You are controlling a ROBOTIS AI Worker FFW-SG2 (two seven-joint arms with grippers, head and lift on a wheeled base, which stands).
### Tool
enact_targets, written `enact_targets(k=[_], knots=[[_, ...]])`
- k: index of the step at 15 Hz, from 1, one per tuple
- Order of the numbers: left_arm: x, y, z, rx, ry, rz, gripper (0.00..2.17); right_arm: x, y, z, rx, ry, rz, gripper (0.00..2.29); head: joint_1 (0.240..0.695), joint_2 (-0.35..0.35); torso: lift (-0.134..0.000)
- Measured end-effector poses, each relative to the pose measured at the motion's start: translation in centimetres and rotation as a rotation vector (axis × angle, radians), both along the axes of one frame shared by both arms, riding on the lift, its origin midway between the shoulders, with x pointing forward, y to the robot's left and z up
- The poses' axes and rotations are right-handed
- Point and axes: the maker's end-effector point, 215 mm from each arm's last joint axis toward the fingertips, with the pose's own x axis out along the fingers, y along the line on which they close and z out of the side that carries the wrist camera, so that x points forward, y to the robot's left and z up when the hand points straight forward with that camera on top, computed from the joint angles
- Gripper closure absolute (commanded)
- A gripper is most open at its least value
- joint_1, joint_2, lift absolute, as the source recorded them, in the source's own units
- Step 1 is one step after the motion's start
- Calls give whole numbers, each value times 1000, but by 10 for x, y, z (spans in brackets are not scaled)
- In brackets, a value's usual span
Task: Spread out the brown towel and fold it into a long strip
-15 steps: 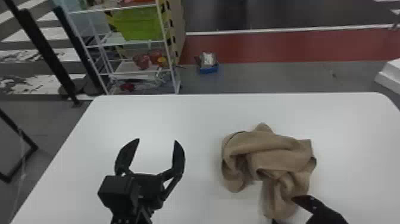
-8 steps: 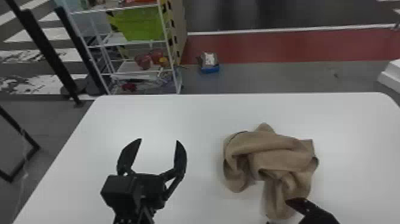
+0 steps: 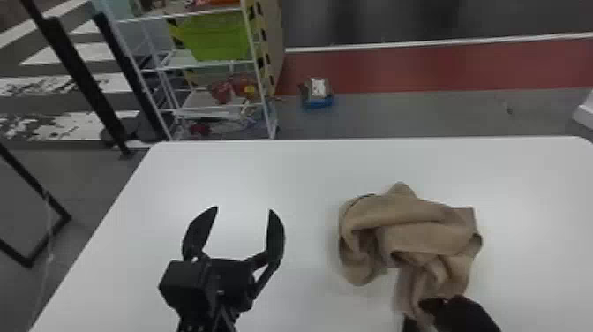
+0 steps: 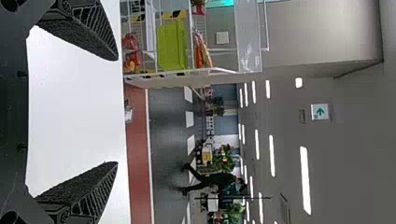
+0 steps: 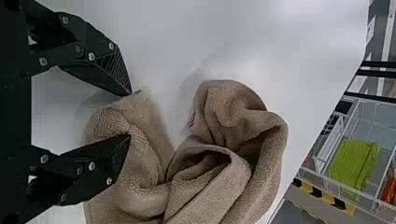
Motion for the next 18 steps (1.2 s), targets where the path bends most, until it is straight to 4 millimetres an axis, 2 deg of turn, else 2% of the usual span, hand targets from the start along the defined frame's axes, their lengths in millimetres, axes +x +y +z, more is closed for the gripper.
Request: enact_targets(k=[1, 2, 4, 6, 9, 11, 13, 15, 16, 18], knots=[[0, 0, 0, -1, 1, -1, 93, 1, 0, -1, -1, 1, -2, 1598, 695, 168, -123], [0, -1, -1, -1, 2, -1, 90, 1, -1, -1, -2, 1, -4, 1690, 695, 167, -123], [-1, -1, -1, -1, 5, -2, 90, 6, -5, 5, -3, -15, -10, 1690, 695, 160, -123], [-2, -2, -2, -1, 6, -4, 90, 18, -11, 25, 18, -64, -16, 1690, 695, 149, -123], [-2, -5, -3, 8, 8, -9, 90, 39, -13, 85, 128, -162, -7, 1690, 695, 136, -123], [-1, -6, -4, 13, 10, -13, 90, 57, -18, 139, 238, -250, -17, 1690, 695, 124, -123], [-1, -7, -5, 17, 15, -19, 90, 82, -47, 186, 330, -325, -84, 1690, 695, 98, -123], [1, -10, -9, 20, 28, -33, 90, 109, -94, 208, 395, -335, -189, 1690, 695, 49, -123], [3, -11, -11, 23, 36, -39, 90, 122, -119, 206, 423, -307, -246, 1690, 695, -10, -123], [4, -14, -13, 26, 44, -46, 90, 142, -163, 189, 443, -262, -358, 1690, 695, -63, -123]])
